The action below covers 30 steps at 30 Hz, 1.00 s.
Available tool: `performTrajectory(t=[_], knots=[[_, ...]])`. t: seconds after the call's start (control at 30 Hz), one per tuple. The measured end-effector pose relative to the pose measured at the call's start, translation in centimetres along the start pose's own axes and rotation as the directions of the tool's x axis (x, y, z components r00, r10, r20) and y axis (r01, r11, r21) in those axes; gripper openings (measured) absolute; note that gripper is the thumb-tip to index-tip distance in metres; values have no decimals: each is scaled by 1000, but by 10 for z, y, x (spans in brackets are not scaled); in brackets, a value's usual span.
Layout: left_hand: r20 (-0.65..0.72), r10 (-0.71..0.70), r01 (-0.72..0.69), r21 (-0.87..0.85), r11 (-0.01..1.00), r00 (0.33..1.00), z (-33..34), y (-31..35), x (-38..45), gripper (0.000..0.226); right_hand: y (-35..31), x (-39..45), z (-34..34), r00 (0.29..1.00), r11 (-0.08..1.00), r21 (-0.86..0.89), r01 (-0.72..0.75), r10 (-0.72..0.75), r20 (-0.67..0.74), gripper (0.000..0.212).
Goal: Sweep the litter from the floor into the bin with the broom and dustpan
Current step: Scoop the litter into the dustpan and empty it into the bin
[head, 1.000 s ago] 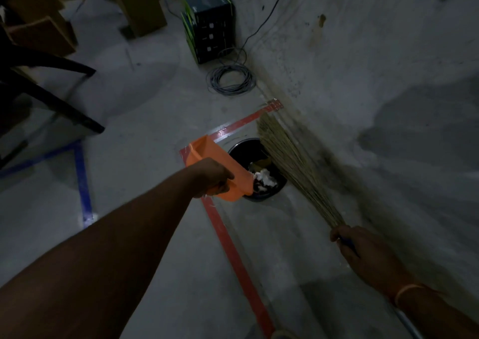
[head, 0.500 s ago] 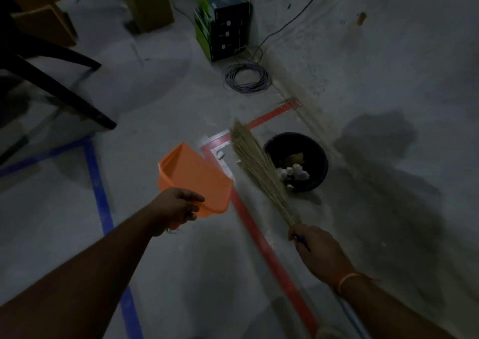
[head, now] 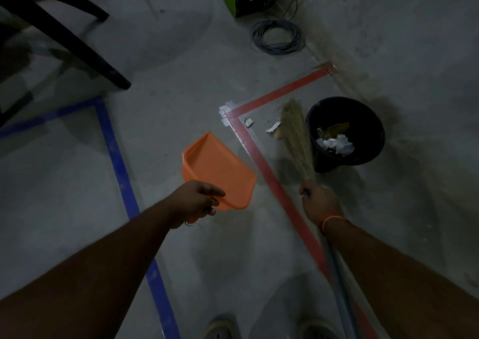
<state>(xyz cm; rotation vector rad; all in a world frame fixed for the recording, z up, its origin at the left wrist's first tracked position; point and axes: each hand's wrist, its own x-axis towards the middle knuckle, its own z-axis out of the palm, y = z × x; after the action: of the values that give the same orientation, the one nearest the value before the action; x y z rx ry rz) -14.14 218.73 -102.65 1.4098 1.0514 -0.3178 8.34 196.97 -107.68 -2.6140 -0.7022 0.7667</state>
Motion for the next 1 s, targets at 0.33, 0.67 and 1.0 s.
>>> performTrajectory(t=[0.33, 0.67, 1.0], knots=[[-23, -7, 7, 0, 1000, 1000, -21, -52, 59, 33, 46, 80, 59, 995, 998, -12, -62, 63, 76, 20], [-147, -1, -12, -90, 996, 989, -6, -103, 94, 35, 99, 129, 106, 966, 921, -295, 255, -232, 110, 13], [-244, -34, -14, -191, 981, 969, 38, -121, 80, 36, 144, 117, 88, 917, 841, -378, 388, -310, 250, 21]])
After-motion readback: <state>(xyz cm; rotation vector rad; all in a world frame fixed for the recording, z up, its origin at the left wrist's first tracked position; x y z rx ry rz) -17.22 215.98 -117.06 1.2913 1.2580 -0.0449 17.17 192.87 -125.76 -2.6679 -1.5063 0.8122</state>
